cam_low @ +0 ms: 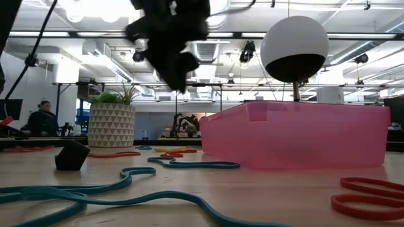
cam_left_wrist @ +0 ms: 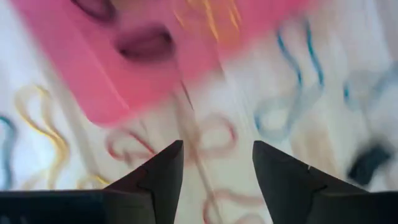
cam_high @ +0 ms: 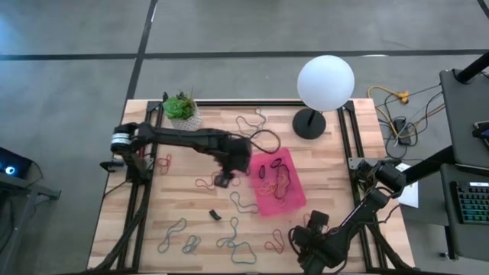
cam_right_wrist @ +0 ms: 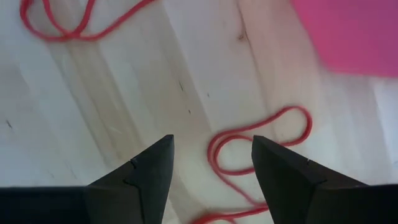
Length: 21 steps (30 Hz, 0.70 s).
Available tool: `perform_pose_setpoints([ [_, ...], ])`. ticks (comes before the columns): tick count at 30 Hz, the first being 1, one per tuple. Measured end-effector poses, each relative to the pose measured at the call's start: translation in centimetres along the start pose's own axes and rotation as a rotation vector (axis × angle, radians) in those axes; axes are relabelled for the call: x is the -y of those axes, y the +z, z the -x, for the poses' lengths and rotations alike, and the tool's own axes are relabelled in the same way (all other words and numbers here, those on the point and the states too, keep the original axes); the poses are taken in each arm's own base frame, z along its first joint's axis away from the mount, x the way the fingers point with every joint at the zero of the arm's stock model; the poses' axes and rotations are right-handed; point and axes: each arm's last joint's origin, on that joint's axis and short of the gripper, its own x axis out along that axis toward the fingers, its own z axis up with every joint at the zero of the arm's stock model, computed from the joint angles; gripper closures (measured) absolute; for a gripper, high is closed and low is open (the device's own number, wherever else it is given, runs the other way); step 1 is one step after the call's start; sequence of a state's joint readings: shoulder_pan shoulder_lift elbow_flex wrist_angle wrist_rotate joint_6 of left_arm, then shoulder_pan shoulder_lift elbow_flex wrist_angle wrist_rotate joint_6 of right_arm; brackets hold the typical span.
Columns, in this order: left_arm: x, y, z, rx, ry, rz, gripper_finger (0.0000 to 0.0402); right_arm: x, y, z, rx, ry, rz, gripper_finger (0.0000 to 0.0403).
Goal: Pick and place rubber bands into bin
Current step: Put the red rubber band into the pink bin
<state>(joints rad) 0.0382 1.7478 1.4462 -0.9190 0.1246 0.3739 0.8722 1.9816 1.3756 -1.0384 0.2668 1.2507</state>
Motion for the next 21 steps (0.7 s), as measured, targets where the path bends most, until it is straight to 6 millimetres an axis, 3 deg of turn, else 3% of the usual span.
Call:
perform_pose_setpoints([
  [5,3.4,-5.0,0.4,-0.042,-0.143,-0.174,0.0237,0.1,0.1,-0.1,-0.001,-0.003,0.189,0.0199],
  [9,6.4,-7.0,0.4,0.057,-0.206,-0.224,0.0247,0.1,0.1,-0.1,-0.036,0.011,0.233,0.0199],
  [13,8.9,-7.6,-0.3,0.227,-0.187,-0.259,0.0251,0.1,-0.1,0.3,-0.069,0.033,0.159,0.0199],
  [16,10.1,-8.3,-1.5,0.228,-0.166,-0.24,0.0252,-0.2,-1.0,0.5,-0.122,0.054,0.109,0.0199],
  [21,10.2,-9.2,-2.3,0.166,-0.158,-0.008,0.0252,-0.9,-3.3,1.6,-0.232,0.092,-0.183,0.0199],
])
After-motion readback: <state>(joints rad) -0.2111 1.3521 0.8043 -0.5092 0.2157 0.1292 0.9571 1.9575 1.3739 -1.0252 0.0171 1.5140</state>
